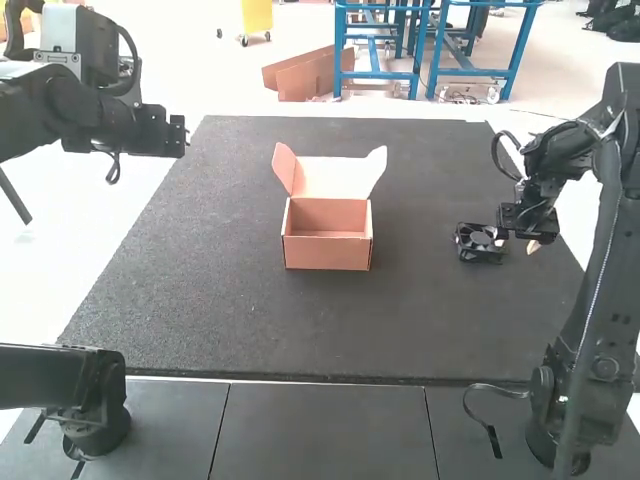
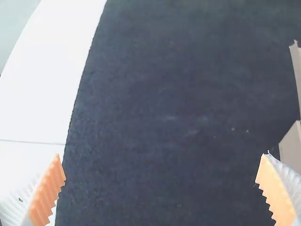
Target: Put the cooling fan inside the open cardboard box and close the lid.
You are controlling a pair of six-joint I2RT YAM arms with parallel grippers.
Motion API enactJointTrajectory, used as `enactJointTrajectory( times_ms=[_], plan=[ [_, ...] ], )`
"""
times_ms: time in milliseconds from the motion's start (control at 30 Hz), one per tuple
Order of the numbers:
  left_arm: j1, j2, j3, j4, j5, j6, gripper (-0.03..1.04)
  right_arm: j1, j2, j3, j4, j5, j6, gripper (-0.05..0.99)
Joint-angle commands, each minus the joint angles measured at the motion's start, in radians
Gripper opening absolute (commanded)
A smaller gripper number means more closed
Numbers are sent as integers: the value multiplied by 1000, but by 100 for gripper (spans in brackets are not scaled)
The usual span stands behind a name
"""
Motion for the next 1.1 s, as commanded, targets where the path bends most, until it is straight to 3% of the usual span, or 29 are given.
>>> enactJointTrajectory(
  times_ms=[0, 267, 733, 867, 1067],
  plan=[
    [-4, 2, 22, -3, 12, -10, 96, -5, 47, 1, -11, 20, 8, 49],
    [1, -6, 25, -22, 12, -9, 96, -4, 91, 12, 6, -12, 21, 2],
    [-6, -12, 28, -26, 11, -10, 96, -7, 21, 54, 1, -106, 113, -2],
    [-7, -10, 21, -21, 11, -9, 96, -7, -61, 70, -51, -158, 113, -2],
    [-7, -10, -4, -1, 12, -6, 96, -7, -228, 64, -131, -187, 149, -1]
  ],
)
